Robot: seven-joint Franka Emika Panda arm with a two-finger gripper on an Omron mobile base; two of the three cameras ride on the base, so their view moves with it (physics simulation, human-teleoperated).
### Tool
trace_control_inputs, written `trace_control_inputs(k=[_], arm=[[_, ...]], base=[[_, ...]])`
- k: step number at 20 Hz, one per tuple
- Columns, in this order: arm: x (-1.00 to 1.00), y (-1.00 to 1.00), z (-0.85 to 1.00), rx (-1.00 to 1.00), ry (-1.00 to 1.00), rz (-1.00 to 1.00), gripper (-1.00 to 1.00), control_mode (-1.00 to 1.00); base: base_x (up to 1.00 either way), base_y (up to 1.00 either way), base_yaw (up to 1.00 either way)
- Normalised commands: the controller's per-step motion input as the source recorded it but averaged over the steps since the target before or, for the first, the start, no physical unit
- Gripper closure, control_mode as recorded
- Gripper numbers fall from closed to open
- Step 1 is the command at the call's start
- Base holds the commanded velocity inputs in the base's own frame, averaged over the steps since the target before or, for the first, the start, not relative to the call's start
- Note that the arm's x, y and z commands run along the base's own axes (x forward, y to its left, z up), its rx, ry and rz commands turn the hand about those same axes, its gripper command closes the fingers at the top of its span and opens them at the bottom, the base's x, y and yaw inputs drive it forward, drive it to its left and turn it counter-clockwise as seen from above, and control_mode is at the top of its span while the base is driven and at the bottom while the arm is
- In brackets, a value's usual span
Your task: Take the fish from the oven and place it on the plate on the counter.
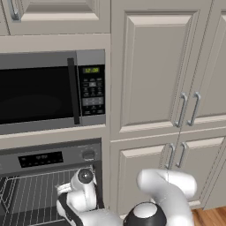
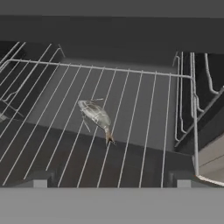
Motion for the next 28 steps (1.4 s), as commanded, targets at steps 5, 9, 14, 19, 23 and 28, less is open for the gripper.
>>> trace_control_inputs(k=[5,9,14,19,23,28], arm=[[0.41,0.00,-0.23,0.00,0.15,0.28,-1.00,-1.00],[0.21,0.00,-0.31,0.00,0.02,0.16,-1.00,-1.00],[0.11,0.00,-0.39,0.00,0.00,0.00,-1.00,-1.00],[0.03,0.12,-0.53,0.00,0.00,-0.03,-1.00,-1.00],[0.21,0.35,-0.40,0.00,0.00,-0.05,-1.00,-1.00],[0.38,0.48,-0.07,0.00,0.00,-0.07,-1.00,-1.00]], base=[[0.00,0.00,0.00],[0.00,0.00,0.00],[0.00,0.00,0.00],[0.00,0.00,0.00],[0.00,0.00,0.00],[0.00,0.00,0.00]])
